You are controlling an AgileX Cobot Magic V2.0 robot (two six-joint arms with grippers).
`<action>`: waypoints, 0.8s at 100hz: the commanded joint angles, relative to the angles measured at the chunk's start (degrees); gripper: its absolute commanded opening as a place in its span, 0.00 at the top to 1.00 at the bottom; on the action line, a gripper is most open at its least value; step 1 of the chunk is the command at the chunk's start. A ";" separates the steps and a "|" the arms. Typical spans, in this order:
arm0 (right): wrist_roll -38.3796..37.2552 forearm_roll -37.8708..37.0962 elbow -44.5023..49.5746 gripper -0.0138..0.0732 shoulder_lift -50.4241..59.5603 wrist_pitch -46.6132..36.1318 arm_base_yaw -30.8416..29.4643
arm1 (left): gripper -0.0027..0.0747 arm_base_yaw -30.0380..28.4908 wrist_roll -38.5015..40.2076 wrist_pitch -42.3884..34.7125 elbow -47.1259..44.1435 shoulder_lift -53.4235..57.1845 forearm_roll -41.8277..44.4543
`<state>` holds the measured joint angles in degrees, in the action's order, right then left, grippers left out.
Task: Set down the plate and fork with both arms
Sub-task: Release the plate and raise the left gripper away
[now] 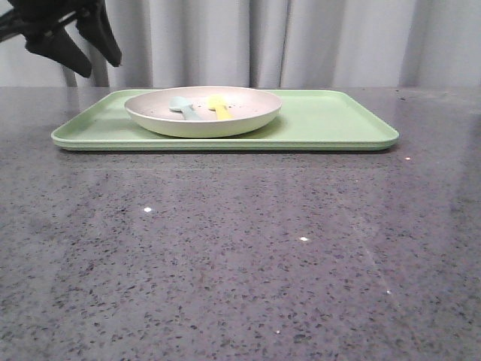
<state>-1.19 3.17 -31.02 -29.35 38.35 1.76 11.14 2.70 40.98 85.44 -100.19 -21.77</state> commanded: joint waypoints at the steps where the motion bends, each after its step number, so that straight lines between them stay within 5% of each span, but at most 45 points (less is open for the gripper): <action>1: 0.11 0.51 -2.06 0.29 -0.67 -3.62 -0.27 | 0.58 -0.07 0.47 -2.99 -1.31 7.14 0.64; 41: 0.11 2.82 -2.06 0.29 -2.42 -1.10 0.74 | 0.70 -0.07 0.39 -10.01 -24.86 33.83 5.03; 80: 0.11 2.88 -6.94 0.29 -9.13 -0.75 3.90 | 0.98 -0.07 0.39 -9.90 -39.55 53.88 6.32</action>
<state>-1.19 5.94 -33.89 -36.51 40.95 5.55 11.14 2.70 34.96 46.21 -49.61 -15.02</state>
